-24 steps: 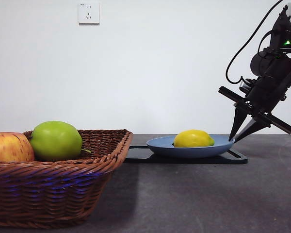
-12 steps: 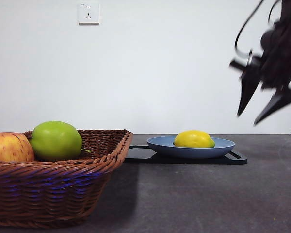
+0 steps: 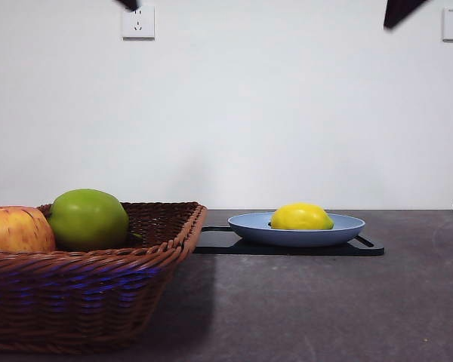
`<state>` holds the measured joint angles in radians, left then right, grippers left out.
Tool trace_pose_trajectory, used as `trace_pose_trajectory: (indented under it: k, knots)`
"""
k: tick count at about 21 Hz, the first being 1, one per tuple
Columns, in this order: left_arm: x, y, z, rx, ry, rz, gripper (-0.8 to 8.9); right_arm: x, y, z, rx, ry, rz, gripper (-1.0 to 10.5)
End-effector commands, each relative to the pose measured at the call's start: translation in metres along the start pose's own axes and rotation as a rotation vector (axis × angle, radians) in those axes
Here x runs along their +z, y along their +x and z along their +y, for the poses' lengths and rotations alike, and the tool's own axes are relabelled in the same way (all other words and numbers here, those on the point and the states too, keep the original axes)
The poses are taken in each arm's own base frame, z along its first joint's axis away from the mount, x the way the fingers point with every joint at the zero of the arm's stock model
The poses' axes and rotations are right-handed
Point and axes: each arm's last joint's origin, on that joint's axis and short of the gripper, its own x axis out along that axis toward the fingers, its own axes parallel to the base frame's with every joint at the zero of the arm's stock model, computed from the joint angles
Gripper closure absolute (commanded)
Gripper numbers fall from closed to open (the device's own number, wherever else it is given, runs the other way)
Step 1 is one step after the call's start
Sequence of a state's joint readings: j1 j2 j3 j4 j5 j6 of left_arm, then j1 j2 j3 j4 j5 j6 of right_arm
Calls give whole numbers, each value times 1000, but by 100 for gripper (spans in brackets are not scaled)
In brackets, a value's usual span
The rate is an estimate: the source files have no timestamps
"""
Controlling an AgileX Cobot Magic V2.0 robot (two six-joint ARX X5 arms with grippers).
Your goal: Take the lemon from the basket,put the lemon in the plate,hand out the plate
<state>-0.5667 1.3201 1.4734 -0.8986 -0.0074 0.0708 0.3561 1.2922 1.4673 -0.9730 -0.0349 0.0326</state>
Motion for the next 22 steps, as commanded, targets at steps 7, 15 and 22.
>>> trace_pose_trajectory:
  k: [7, 15, 22]
  knots:
    - [-64, 1, 23, 30, -91, -232, 807, -89, -27, 27, 3, -3, -455, 944]
    - [-170, -2, 5, 11, -178, -491, 807, -174, 18, 17, 30, 52, -576, 944]
    - [-180, -15, 2, 20, -170, -582, 805, -181, 21, 16, 31, 66, -574, 944]
